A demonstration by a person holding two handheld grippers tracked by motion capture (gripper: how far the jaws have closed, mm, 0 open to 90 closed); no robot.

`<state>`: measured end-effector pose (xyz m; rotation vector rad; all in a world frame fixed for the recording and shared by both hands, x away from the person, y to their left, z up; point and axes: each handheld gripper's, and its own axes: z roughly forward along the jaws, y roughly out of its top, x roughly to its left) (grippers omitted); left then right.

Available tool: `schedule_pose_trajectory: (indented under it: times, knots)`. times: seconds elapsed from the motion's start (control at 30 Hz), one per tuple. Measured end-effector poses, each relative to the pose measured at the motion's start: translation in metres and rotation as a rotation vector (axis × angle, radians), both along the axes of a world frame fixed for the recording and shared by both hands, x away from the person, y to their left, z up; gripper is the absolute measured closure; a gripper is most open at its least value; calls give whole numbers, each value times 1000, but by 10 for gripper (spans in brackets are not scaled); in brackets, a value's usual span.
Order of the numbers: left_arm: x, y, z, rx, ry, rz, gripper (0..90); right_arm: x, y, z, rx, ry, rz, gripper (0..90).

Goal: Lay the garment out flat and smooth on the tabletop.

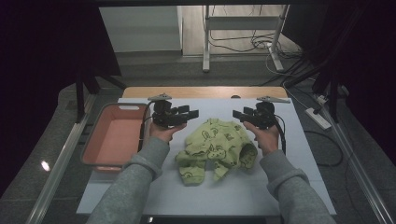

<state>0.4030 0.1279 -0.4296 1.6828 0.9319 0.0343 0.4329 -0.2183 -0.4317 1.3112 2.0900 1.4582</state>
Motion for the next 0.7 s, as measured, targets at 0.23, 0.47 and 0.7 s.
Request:
schedule_pose_trajectory:
  times: [0.23, 0.47, 0.7]
  knots:
    - [-21, 2, -4, 1, -26, -32, 353, -22, -3, -3, 14, -16, 66, 420]
    - [-37, 7, -9, 6, -42, -48, 355, -38, -7, -1, 23, -35, 100, 432]
    - [-51, 11, -11, 15, -53, -62, 357, -52, -21, -4, -3, -38, 83, 432]
